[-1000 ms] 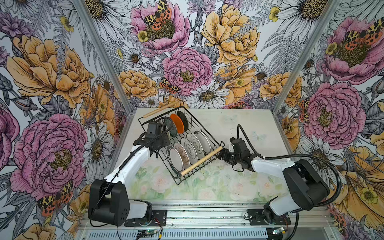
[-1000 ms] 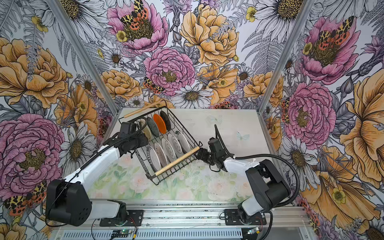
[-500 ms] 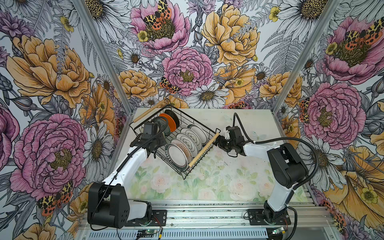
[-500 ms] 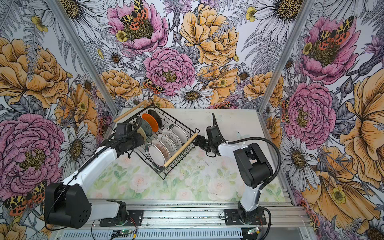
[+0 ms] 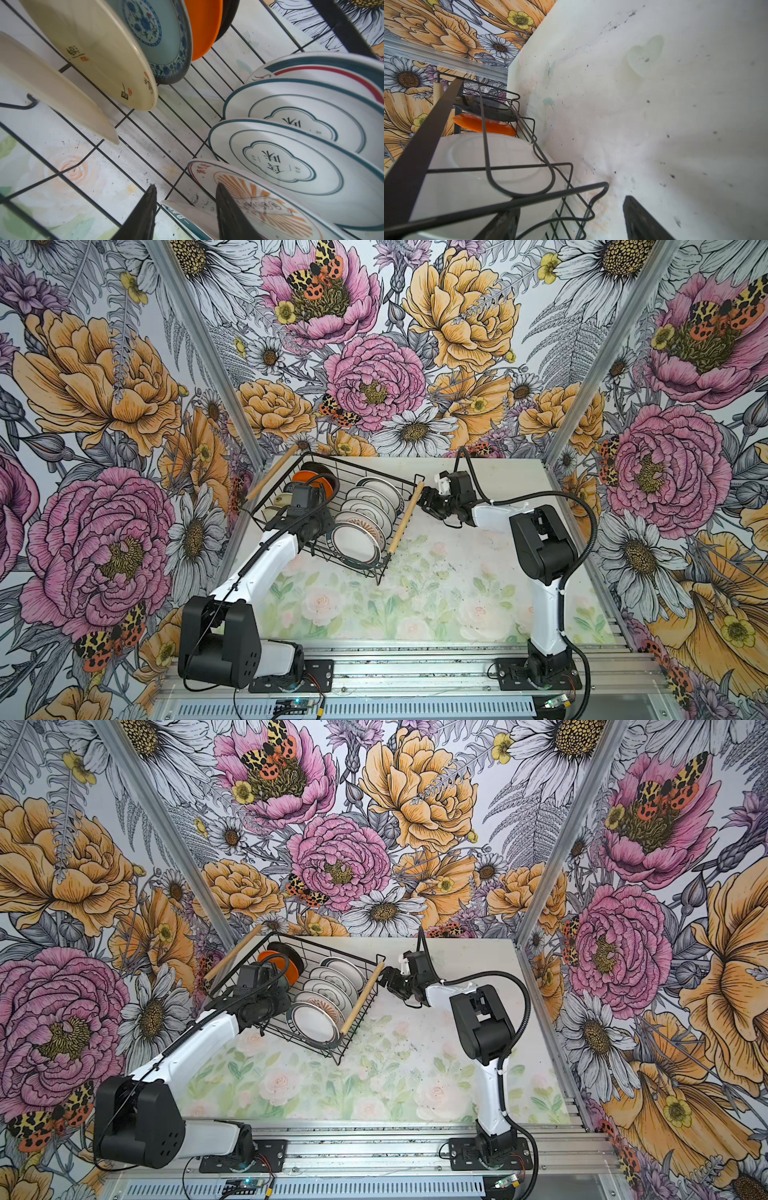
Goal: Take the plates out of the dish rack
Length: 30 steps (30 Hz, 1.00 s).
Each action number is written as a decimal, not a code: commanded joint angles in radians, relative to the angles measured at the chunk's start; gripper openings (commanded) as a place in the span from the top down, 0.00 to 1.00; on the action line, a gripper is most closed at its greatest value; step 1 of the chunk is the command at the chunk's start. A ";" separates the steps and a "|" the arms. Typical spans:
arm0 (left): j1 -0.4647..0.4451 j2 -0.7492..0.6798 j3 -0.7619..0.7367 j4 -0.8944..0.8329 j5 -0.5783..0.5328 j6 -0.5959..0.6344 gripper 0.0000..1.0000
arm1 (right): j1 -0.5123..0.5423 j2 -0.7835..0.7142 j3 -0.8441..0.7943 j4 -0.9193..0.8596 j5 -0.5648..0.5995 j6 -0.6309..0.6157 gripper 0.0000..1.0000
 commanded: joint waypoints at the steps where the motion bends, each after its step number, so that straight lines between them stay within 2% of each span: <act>1: -0.018 0.062 -0.037 -0.212 0.032 -0.014 0.54 | -0.020 0.056 0.099 0.121 -0.021 0.075 0.21; 20: -0.105 0.040 -0.046 -0.247 0.098 -0.113 0.56 | -0.023 0.306 0.499 0.111 -0.087 0.158 0.21; 30: -0.111 0.001 -0.032 -0.277 0.091 -0.115 0.54 | -0.035 0.308 0.561 0.080 -0.095 0.101 0.18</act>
